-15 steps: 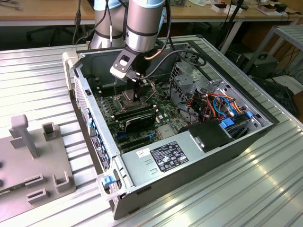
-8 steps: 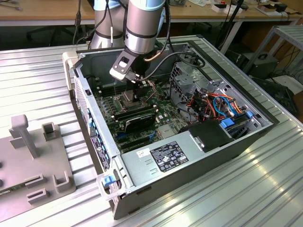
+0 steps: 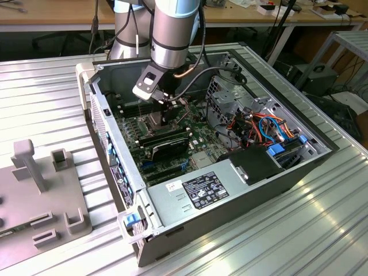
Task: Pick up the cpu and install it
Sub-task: 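Place the cpu into insertion slot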
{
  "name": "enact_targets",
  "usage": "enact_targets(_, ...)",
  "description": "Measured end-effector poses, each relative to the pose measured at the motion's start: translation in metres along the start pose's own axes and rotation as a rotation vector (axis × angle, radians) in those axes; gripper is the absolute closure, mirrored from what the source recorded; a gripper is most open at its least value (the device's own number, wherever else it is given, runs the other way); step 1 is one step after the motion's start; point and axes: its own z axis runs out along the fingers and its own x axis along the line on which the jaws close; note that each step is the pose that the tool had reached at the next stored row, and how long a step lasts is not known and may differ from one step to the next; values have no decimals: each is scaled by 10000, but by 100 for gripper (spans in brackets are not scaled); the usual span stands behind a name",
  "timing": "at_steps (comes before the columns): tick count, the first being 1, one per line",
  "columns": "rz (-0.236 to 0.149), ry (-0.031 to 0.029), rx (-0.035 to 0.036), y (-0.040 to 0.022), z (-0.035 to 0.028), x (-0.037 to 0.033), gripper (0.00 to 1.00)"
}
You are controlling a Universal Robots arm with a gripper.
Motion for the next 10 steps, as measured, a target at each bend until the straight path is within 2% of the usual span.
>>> enact_targets(6,2,2,-1,1,11,23,45)
enact_targets(10,1,1,-1,18,52,38,45)
